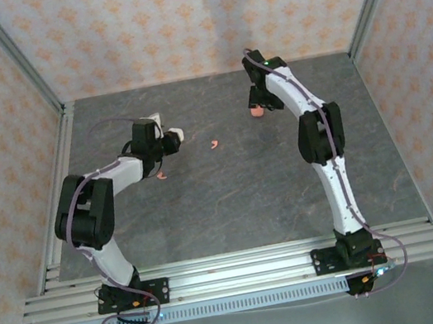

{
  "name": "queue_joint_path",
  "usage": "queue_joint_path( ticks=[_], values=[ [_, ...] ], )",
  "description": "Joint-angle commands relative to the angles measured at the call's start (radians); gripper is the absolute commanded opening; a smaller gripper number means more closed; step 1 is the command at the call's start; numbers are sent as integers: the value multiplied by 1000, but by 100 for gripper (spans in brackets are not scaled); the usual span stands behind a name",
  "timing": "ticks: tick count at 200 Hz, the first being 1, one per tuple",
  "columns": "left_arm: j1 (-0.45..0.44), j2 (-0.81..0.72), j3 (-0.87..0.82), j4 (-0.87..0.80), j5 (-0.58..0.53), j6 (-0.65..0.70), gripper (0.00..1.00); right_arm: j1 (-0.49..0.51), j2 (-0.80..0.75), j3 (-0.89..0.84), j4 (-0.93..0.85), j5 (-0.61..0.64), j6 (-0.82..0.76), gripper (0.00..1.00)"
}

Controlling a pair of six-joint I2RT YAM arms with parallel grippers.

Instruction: Insert the wireless bluetooth earbuds into the charging case

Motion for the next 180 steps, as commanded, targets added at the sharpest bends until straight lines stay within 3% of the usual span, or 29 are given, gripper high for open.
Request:
queue_joint_path(
  ticks=[1, 39, 129, 180],
  values=[
    [24, 36, 46, -20, 34, -22, 6, -11, 57, 82, -91, 45, -8, 70],
    [40, 57, 78, -64, 29, -1, 14, -15, 92, 91, -49, 27, 1, 74],
    [44, 28, 90, -131, -68, 40, 55, -21, 159, 135, -7, -42, 20, 75],
    [44, 9, 85, -133, -70, 46, 60, -21, 143, 143, 6, -69, 49, 76]
  ],
)
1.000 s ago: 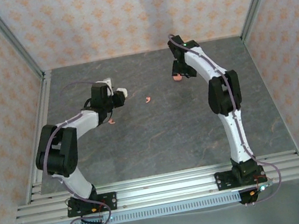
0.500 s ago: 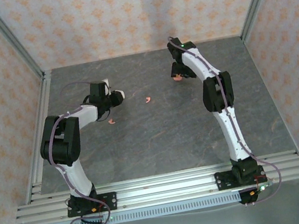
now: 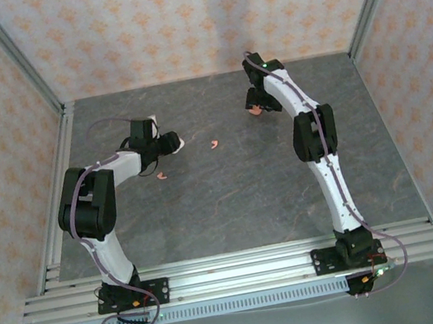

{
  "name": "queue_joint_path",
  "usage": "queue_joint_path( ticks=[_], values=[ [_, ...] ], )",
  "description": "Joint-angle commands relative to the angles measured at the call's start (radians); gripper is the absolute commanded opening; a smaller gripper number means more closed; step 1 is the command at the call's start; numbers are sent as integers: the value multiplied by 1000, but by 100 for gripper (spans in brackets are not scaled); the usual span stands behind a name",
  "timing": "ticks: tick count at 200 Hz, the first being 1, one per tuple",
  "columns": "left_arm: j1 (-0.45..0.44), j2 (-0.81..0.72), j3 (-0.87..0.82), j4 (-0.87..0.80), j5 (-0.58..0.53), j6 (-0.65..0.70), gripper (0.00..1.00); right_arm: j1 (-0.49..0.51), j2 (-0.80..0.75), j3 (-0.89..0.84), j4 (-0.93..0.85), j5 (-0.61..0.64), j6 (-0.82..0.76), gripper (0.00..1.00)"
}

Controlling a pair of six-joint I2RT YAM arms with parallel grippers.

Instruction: Insert the wireless bluetooth earbuds into the charging case

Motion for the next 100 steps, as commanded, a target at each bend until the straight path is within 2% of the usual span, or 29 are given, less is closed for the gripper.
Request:
queue_joint_path(
  ticks=[1, 100],
  values=[
    [10, -49, 19, -23, -24, 18, 60, -5, 18, 25, 10, -13, 31, 76],
    [9, -78, -6, -2, 12, 18, 60, -1, -39, -50, 124, -52, 99, 74]
  ],
)
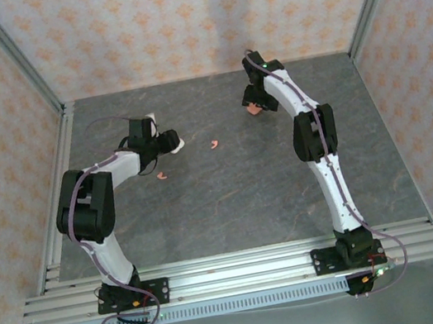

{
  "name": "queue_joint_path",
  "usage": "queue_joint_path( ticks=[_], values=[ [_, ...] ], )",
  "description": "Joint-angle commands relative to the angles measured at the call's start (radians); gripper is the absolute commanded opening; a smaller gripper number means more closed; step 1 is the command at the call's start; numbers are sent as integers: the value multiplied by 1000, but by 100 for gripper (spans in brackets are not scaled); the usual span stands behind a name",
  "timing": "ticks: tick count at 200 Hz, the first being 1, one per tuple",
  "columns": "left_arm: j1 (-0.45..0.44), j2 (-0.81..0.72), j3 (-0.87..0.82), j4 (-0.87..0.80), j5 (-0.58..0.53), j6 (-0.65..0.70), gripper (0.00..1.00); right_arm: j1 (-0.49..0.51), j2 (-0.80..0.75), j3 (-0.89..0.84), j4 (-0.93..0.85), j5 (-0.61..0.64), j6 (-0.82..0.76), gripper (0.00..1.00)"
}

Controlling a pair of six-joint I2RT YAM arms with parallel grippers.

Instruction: Insert the wireless bluetooth earbuds into the charging case

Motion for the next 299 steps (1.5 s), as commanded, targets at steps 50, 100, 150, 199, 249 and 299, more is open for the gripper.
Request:
queue_joint_path(
  ticks=[50, 100, 150, 199, 249, 299],
  values=[
    [9, -56, -23, 29, 57, 12, 60, -2, 9, 5, 74, 19, 70, 74],
    [10, -69, -31, 28, 73, 11, 60, -3, 59, 13, 89, -8, 78, 74],
    [10, -101, -46, 22, 87, 5, 60, -3, 34, -42, 49, -51, 28, 65],
    [9, -162, -92, 20, 105, -9, 59, -3, -167, -384, 170, -91, 13, 53],
    [6, -248, -168, 9, 119, -18, 59, 32, -430, -883, 390, -195, 132, 57],
    [-10, -342, -242, -20, 116, -14, 59, 149, -633, -1293, 611, -375, 296, 66]
  ],
)
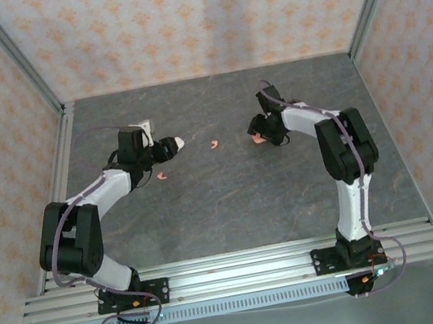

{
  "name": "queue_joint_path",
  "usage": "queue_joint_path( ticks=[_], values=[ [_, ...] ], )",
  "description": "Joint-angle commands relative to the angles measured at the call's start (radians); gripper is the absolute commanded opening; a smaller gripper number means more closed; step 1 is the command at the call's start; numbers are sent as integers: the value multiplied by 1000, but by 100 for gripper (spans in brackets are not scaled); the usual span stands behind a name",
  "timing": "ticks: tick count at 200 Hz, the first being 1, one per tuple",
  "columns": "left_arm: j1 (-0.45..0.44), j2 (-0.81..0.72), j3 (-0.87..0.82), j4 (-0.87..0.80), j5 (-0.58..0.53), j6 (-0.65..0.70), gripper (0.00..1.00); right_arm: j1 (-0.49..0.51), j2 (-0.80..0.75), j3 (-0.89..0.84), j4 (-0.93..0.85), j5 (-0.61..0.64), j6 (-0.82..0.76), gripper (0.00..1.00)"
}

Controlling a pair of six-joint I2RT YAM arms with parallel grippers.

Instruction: Insert the wireless bluetooth earbuds into the charging case

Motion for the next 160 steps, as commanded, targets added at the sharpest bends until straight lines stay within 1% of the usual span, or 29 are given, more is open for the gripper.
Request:
queue_joint_path(
  ticks=[1, 16, 26, 48, 78, 90, 101, 119, 137, 160],
  values=[
    [-9, -59, -35, -23, 13, -4, 59, 100, -41, -170, -31, -184, 130, 66],
    [-16, -85, -55, -28, 14, -3, 59, 122, -101, -231, 3, -192, 148, 67],
    [-23, -102, -65, -33, 14, -1, 59, 125, -133, -245, -12, -187, 137, 69],
    [-36, -145, -85, -59, 7, 11, 59, 125, -185, -208, -135, -136, 78, 73],
    [-46, -209, -118, -92, -13, 26, 59, 124, -211, -151, -242, -116, 29, 76],
    [-46, -232, -129, -100, -11, 27, 59, 125, -224, -138, -263, -121, -8, 74],
    [-47, -248, -134, -114, 5, 31, 59, 125, -238, -120, -288, -114, -73, 73],
    [-54, -269, -131, -151, 31, 42, 58, 125, -244, -60, -376, -60, -189, 72],
    [-68, -285, -133, -178, 33, 46, 58, 126, -219, 22, -470, 4, -280, 75],
    [-91, -295, -153, -174, 24, 35, 58, 126, -166, 103, -528, 51, -336, 80]
  ],
)
